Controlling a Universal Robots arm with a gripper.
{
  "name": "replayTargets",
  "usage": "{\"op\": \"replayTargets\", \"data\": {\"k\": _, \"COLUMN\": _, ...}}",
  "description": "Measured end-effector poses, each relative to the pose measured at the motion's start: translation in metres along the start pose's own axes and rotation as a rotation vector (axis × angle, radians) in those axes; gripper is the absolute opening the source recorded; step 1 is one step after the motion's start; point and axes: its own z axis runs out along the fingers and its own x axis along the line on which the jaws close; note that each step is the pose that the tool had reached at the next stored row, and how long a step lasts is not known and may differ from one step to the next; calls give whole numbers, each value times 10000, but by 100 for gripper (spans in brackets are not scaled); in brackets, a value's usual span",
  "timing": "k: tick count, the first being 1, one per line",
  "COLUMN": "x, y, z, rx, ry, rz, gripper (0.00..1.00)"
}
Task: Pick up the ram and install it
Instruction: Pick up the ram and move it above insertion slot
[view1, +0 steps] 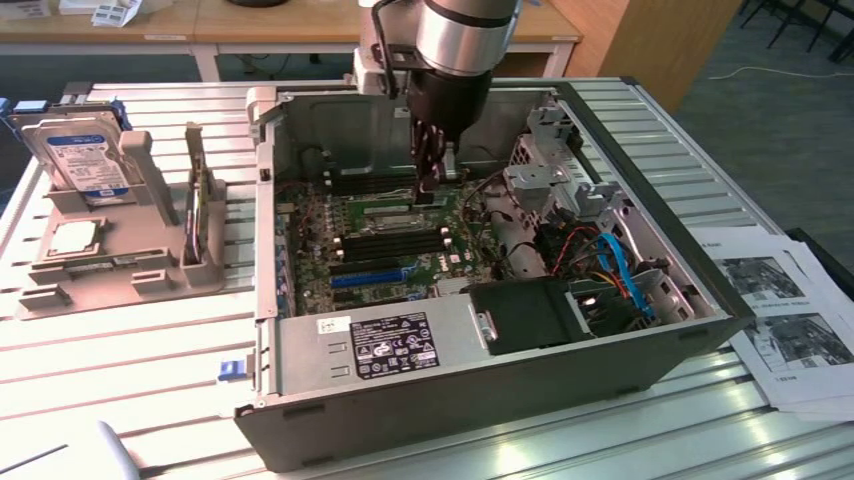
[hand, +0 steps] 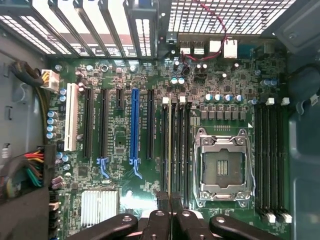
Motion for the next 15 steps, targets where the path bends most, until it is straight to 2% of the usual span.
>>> {"op": "replayTargets", "data": {"k": 11, "x": -8, "y": 13, "z": -257, "rx": -4, "ry": 75, "rz": 4, "gripper": 12}}
{"op": "replayTargets", "data": {"k": 15, "x": -13, "y": 19, "z": -345, "rx": -5, "ry": 121, "rz": 8, "gripper": 12}}
